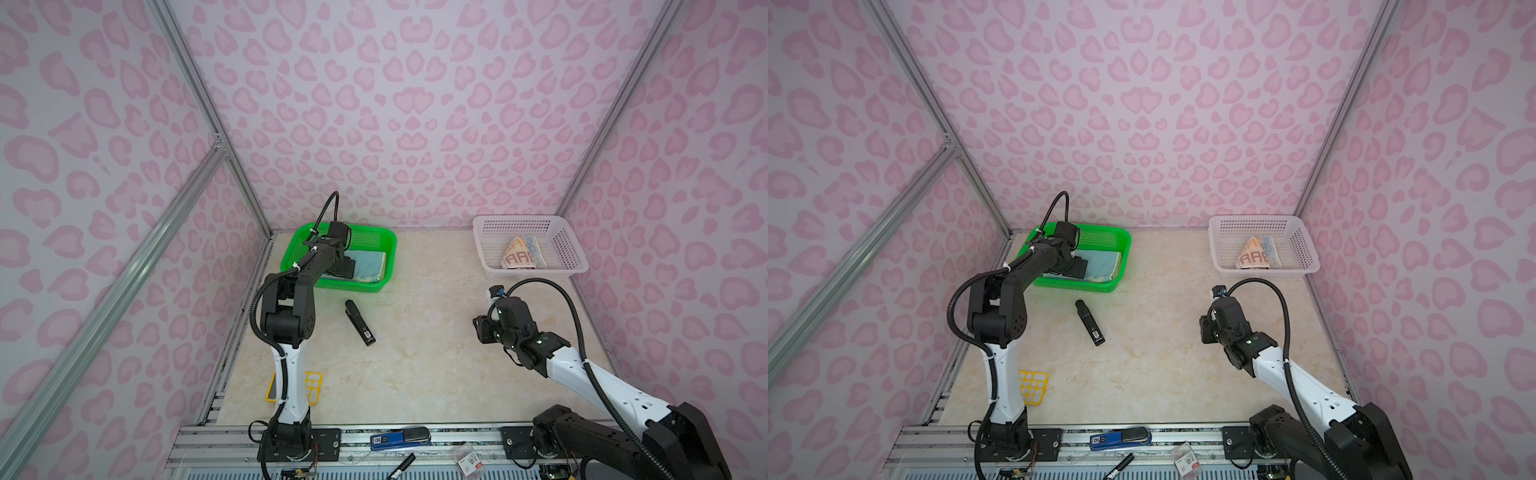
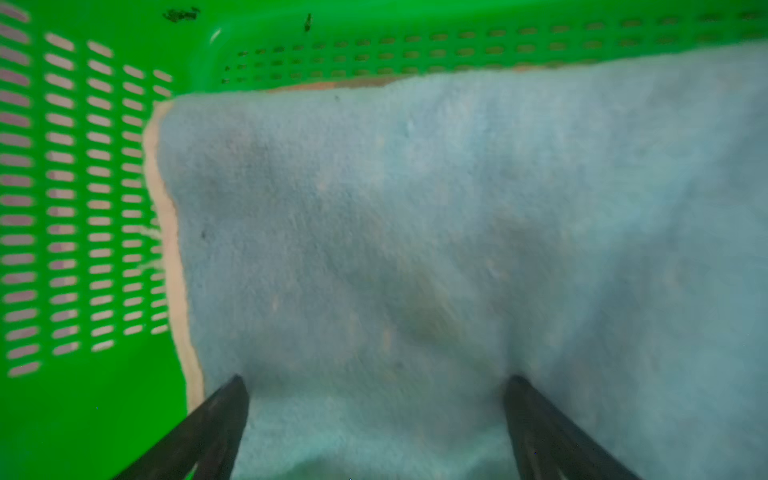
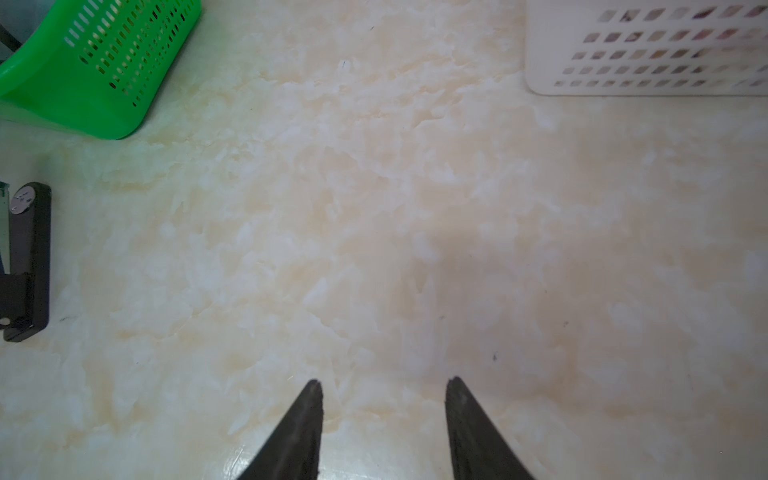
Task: Fold and stack the towels
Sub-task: 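Open the left gripper over the basket while the right gripper moves to the white basket, then grasp the rabbit-print towel in the white basket with the right gripper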
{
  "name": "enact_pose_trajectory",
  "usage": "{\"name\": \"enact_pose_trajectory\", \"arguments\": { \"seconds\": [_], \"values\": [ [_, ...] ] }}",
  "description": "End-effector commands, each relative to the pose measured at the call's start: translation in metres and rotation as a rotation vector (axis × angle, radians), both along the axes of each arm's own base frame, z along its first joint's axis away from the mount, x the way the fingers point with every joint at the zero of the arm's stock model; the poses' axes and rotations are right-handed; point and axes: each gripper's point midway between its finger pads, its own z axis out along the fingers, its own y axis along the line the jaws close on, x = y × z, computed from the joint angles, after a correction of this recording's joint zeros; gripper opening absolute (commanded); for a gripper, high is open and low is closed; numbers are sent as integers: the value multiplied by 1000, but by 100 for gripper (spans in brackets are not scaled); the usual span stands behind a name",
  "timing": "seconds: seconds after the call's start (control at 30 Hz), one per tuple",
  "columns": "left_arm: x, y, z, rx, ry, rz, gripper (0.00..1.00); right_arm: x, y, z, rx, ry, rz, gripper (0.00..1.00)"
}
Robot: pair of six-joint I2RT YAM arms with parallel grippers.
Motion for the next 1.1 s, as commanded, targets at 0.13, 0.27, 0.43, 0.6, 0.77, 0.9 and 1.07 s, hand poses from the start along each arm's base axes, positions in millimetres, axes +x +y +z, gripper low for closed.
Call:
{"name": "enact_pose_trajectory", "arguments": {
  "seconds": [0.13,0.27,0.43,0.6,0.77,0.9,1.07],
  "values": [
    [-12,-5,160,-120,-365,10,98,10,18,-2,2,19,75,50],
    [-14,-4,156,-114,-353,15,98,18,26,-2,-2,30,96,50],
    [-20,-12,159,-167,-365,4,98,32,28,5,-48,21,105,51],
    [-40,-45,168,-294,-405,-68,99,66,15,29,-111,-20,33,52],
    [-79,-107,175,-435,-453,-231,99,122,-19,63,-89,-75,-110,56],
    [-115,-156,176,-531,-469,-372,99,168,-54,81,-64,-113,-214,59],
    [-152,-202,155,-566,-412,-501,99,210,-97,78,-65,-86,-323,61]
  ]
}}
